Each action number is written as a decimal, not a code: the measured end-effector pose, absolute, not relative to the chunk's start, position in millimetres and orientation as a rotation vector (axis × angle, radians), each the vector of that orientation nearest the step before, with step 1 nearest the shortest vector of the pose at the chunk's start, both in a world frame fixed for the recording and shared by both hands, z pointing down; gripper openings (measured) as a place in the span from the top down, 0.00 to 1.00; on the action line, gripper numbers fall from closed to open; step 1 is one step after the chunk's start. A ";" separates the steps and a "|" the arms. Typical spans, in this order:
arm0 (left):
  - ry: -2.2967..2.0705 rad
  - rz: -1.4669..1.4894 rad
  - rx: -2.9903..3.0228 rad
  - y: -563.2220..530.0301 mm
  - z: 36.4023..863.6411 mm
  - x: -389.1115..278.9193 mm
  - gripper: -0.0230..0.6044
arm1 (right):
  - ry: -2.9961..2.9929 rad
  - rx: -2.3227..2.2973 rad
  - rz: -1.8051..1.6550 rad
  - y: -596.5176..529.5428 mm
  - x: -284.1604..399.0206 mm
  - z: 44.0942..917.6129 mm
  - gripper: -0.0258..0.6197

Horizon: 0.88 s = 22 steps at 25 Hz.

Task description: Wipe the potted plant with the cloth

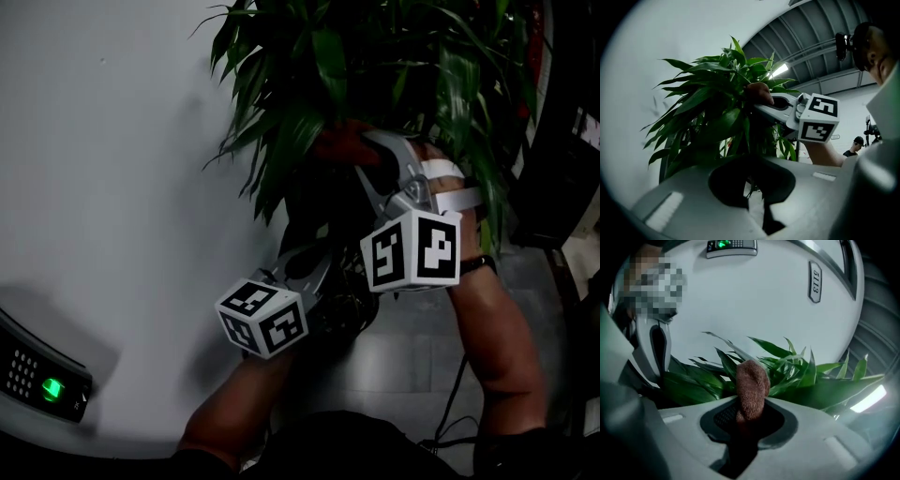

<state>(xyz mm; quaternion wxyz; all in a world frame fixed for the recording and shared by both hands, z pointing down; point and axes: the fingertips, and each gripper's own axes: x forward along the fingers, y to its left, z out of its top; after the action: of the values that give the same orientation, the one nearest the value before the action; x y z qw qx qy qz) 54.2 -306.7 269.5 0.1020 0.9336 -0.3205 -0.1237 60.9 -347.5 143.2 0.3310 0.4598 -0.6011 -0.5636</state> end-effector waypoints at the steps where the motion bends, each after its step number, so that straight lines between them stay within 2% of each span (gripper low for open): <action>1: -0.960 -0.356 2.766 -306.8 269.9 54.0 0.93 | -1.577 1.197 -1.464 -353.4 62.2 143.8 0.85; 22: -0.905 -0.359 2.710 -310.7 278.2 55.6 0.93 | -1.726 1.013 -1.298 -335.7 49.0 230.8 0.85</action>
<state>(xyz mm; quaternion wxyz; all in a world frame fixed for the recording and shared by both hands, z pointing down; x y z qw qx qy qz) 55.6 -310.7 278.2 0.1308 0.9330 -0.3116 -0.1236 49.0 -335.7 230.8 0.3690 0.3946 -0.6726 -0.5057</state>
